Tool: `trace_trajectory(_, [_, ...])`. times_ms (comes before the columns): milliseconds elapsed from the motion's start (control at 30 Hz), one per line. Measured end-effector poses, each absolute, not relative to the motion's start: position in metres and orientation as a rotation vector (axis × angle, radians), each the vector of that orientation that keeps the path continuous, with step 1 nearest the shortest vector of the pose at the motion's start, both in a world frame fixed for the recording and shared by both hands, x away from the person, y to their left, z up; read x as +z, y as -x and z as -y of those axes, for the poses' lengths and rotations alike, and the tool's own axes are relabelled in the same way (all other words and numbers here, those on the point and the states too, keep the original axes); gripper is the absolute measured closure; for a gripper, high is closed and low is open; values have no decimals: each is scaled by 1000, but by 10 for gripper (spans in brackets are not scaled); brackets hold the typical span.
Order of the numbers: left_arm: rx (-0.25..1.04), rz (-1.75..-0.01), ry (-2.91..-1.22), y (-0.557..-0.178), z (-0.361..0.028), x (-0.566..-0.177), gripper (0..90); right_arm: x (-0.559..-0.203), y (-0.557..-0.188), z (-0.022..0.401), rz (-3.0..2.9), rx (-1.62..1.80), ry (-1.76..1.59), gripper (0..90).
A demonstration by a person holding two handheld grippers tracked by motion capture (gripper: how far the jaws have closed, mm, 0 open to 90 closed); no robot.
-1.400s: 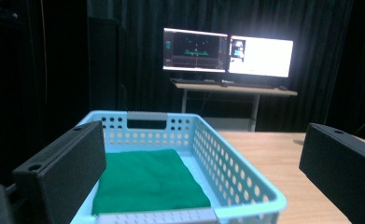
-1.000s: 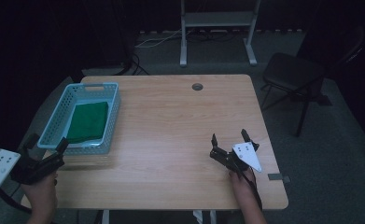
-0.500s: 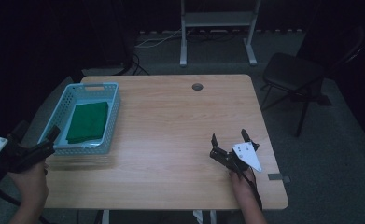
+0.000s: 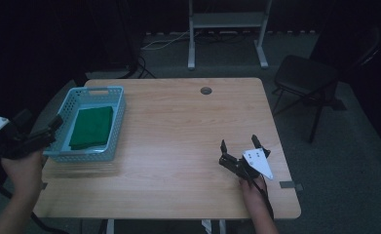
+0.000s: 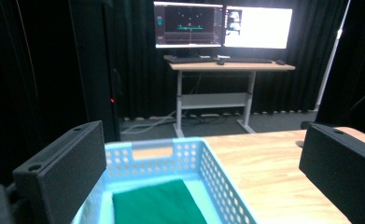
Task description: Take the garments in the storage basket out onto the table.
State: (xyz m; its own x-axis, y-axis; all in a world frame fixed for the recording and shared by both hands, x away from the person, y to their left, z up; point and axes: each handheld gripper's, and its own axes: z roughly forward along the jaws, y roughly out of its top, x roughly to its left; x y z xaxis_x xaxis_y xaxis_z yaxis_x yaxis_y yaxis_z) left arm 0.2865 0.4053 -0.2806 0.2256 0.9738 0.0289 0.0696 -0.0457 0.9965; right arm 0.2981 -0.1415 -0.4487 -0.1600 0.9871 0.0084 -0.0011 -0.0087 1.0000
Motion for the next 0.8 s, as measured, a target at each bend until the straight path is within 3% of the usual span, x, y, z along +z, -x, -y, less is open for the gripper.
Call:
trace_trajectory(67, [1069, -1081, -1414, -290, -401, -276, 1, -449, -298, 142, -1321, 1333, -1132, 3])
trace_trajectory(400, [951, -1154, -1450, -309, -398, -272, 1, -449, -298, 142, -1322, 1332, -1135, 3])
trace_trajectory(800, [903, -1242, -1536, -328, -407, -267, 1, -449, -298, 142, -1322, 1333, -1140, 3])
